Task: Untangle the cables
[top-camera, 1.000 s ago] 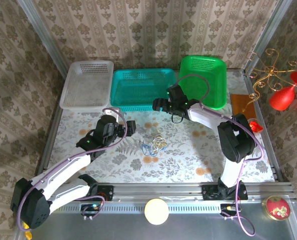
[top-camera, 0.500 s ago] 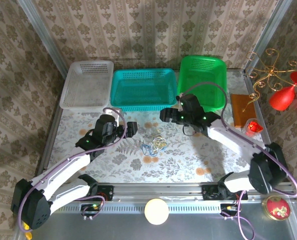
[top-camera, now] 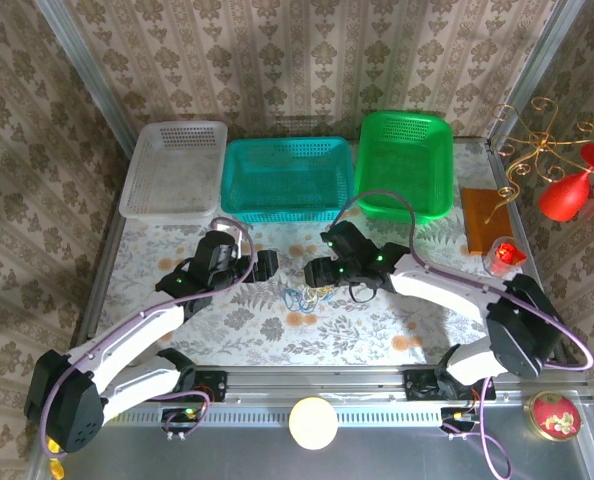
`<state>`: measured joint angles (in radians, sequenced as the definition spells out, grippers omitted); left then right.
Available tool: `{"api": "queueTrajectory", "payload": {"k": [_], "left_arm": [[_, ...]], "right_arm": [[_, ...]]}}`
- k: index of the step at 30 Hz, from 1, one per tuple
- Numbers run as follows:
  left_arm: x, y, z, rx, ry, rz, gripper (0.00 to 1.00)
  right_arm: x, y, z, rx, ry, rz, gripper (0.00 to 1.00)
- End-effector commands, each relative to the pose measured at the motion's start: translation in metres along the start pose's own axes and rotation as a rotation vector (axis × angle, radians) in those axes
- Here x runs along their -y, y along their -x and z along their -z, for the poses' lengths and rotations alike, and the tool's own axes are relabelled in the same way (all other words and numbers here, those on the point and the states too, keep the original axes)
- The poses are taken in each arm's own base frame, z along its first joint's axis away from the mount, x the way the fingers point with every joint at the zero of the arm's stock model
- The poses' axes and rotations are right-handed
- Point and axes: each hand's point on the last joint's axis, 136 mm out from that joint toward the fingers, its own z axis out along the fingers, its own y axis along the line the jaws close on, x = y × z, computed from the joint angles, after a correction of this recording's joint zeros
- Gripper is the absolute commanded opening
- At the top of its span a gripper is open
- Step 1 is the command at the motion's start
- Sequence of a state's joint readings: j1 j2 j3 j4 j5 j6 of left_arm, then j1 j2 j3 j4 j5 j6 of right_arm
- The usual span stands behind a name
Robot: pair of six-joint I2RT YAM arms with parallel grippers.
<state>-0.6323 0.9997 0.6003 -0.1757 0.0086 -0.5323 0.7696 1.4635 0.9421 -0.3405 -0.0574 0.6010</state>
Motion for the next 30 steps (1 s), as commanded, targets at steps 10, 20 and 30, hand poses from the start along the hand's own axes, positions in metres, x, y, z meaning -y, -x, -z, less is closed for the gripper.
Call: {"api": "queueTrajectory", "payload": {"k": [10,20,30], "left_arm": [[-0.025,-0.020,0.006,-0.015,0.084,0.071,1.00],[-0.075,-0.017,0.026,0.069,0.164,0.281,1.00],[-0.102,0.010,0.046,0.144,0.165,0.381,1.00]], "right_arm": [[-0.036,0.025,-0.007,0.034,0.036,0.051,0.57],[-0.078,-0.004,-0.003,-0.041,0.046,0.237,0.51],[-0.105,-0.025,-0.048,-0.134,-0.030,0.329,0.32]]}}
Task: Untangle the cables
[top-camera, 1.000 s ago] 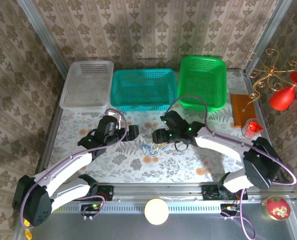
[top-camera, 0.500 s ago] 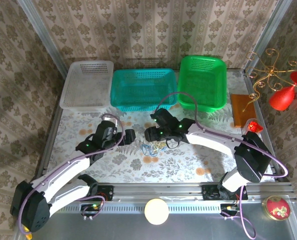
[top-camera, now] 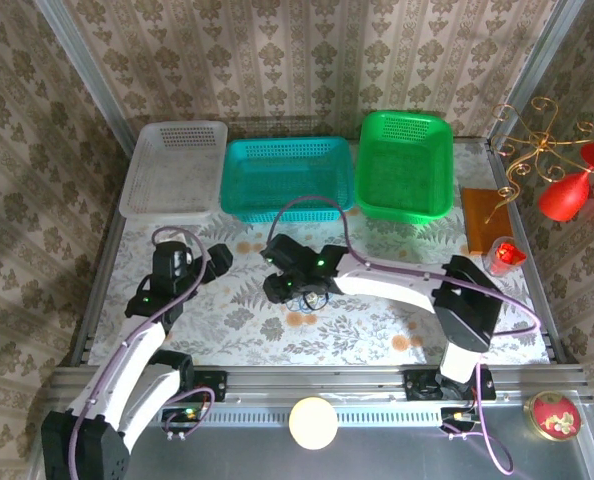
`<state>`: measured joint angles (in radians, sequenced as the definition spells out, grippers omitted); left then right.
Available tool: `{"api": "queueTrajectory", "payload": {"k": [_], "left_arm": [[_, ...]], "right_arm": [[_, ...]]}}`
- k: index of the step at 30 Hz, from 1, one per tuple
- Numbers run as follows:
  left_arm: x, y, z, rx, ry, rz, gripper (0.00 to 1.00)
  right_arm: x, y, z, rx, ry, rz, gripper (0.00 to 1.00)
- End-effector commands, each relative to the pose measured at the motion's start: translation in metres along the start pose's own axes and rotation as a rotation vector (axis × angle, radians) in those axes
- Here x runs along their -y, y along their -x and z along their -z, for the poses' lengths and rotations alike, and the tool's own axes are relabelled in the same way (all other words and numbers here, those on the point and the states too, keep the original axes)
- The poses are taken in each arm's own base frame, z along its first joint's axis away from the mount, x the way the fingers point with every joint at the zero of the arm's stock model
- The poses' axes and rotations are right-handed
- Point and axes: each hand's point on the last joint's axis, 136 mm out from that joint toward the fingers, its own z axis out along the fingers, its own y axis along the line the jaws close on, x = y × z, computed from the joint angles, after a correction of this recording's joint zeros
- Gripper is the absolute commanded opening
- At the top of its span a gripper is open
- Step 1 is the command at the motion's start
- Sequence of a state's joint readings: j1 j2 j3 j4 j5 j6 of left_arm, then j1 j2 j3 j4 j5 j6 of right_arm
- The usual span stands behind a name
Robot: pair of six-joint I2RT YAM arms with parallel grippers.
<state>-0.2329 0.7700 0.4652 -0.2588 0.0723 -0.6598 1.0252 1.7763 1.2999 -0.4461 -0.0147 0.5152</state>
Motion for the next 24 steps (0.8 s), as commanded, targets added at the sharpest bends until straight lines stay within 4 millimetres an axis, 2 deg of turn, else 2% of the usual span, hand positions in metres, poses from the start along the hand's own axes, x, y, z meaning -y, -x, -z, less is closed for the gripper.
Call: {"api": "queueTrajectory", "payload": {"k": [1,10,24], "left_arm": [[0.006,0.003,0.006,-0.016,-0.038,0.017,1.00],[0.003,0.002,0.007,-0.017,-0.051,0.029,1.00],[0.002,0.003,0.008,-0.009,-0.058,0.030,1.00]], "right_arm": [[0.008,-0.006,-0.012,-0.041,-0.104,0.034,0.32],[0.032,-0.020,-0.039,-0.124,-0.257,0.052,0.32],[0.041,-0.017,-0.061,-0.137,-0.324,0.059,0.35]]}}
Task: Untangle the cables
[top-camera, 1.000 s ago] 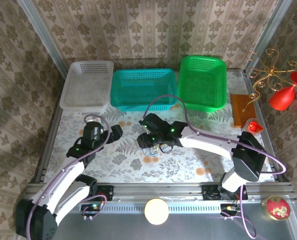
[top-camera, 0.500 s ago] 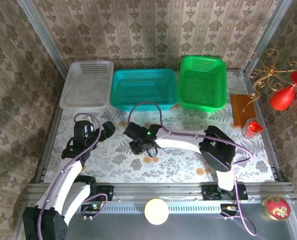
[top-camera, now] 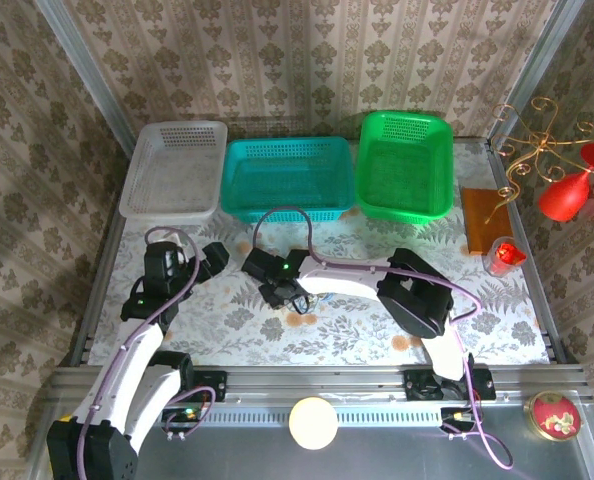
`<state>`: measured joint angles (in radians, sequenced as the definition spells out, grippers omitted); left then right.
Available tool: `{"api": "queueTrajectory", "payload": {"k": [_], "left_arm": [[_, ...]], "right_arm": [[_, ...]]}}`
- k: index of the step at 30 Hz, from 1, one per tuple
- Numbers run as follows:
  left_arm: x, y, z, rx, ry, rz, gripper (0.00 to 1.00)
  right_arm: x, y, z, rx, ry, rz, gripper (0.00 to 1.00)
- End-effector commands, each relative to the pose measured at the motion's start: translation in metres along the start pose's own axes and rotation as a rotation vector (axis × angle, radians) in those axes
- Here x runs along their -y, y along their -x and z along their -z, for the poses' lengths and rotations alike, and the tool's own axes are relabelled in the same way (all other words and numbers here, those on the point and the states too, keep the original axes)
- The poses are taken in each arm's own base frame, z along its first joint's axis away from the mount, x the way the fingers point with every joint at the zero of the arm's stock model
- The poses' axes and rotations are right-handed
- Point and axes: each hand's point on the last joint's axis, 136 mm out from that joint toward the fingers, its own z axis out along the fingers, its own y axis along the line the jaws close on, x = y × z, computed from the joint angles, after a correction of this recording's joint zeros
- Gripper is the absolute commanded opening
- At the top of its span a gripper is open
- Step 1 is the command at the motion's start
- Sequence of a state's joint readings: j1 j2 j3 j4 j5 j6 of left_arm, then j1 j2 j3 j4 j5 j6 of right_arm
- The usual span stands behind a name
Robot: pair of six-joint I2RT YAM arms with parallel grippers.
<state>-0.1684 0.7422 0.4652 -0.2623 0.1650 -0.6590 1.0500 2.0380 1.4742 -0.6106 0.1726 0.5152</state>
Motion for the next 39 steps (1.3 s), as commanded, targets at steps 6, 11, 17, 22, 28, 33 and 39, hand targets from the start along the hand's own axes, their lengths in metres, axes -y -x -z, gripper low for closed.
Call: {"api": "queueTrajectory", "payload": {"k": [6,11,17,22,28,33,39], "left_arm": [[-0.001,-0.002,0.001,-0.009,-0.007,0.001,1.00],[0.000,-0.002,0.001,-0.009,-0.010,0.005,1.00],[0.001,-0.001,0.002,-0.007,-0.014,0.007,1.00],[0.001,-0.002,0.003,-0.009,-0.016,0.008,1.00],[0.002,-0.001,0.004,-0.010,-0.017,0.007,1.00],[0.004,-0.001,0.005,-0.015,-0.020,0.001,1.00],[0.004,-0.003,0.004,-0.022,-0.024,0.004,1.00]], "right_arm": [[0.007,0.001,-0.013,-0.013,-0.074,0.019,0.35],[0.009,0.000,-0.017,-0.017,-0.088,0.027,0.33],[0.010,-0.001,-0.019,-0.018,-0.093,0.031,0.26],[0.010,-0.002,-0.019,-0.017,-0.087,0.035,0.10],[0.012,0.008,0.001,0.028,-0.065,0.034,0.00],[0.015,0.022,0.034,0.106,-0.028,0.010,0.00],[0.022,0.033,0.064,0.182,0.008,-0.027,0.00]]}}
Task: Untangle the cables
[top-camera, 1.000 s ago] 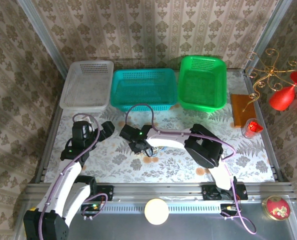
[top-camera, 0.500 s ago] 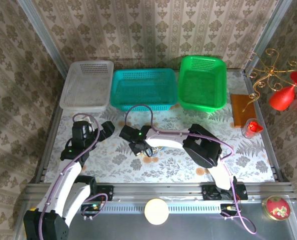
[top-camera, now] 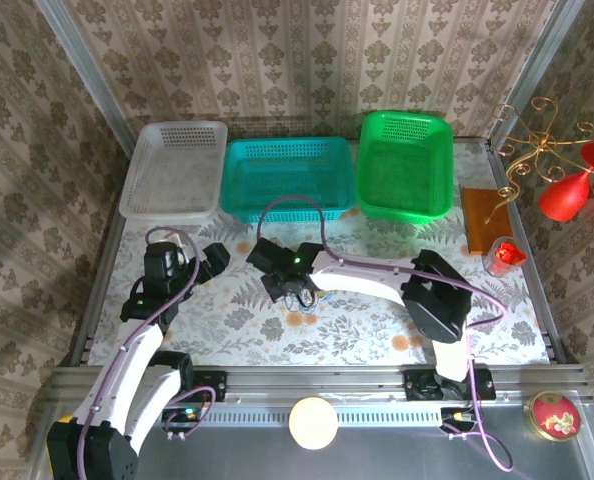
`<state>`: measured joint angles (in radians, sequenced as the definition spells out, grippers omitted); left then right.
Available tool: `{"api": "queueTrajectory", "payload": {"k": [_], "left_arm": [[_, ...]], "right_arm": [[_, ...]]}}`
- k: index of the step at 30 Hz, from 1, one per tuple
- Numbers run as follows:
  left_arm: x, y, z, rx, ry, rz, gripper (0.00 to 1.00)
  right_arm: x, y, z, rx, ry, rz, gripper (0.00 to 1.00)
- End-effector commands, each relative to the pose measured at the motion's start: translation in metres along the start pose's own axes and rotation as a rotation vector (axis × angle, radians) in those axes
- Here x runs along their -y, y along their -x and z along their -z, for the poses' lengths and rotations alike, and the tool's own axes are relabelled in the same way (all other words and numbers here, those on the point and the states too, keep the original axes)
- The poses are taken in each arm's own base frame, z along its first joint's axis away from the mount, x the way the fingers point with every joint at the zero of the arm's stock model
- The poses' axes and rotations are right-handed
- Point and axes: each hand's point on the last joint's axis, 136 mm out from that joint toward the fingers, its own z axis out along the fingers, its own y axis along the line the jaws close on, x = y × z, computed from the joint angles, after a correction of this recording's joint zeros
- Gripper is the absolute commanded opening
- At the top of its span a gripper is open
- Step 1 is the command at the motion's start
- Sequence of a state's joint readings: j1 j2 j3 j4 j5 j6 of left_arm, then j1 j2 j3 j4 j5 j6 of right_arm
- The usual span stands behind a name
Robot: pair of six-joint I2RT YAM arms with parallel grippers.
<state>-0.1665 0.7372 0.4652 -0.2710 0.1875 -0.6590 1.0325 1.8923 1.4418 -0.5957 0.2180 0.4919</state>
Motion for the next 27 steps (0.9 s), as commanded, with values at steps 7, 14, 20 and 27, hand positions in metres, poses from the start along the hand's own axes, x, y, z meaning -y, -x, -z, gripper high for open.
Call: {"api": "queueTrajectory", "payload": {"k": [7,14,20,27], "left_arm": [[0.002,-0.005,0.002,-0.024,-0.018,0.005,1.00],[0.004,-0.007,0.000,-0.028,-0.028,0.007,1.00],[0.005,-0.010,-0.003,-0.043,-0.034,0.004,1.00],[0.014,-0.017,-0.007,-0.068,-0.057,-0.024,1.00]], "right_arm": [[0.010,0.006,0.017,0.041,0.022,-0.020,0.08],[0.008,-0.021,-0.001,-0.039,0.029,-0.022,0.31],[0.016,-0.024,0.005,-0.032,0.006,-0.021,0.35],[0.049,-0.001,0.030,0.046,-0.014,-0.094,0.48]]}}
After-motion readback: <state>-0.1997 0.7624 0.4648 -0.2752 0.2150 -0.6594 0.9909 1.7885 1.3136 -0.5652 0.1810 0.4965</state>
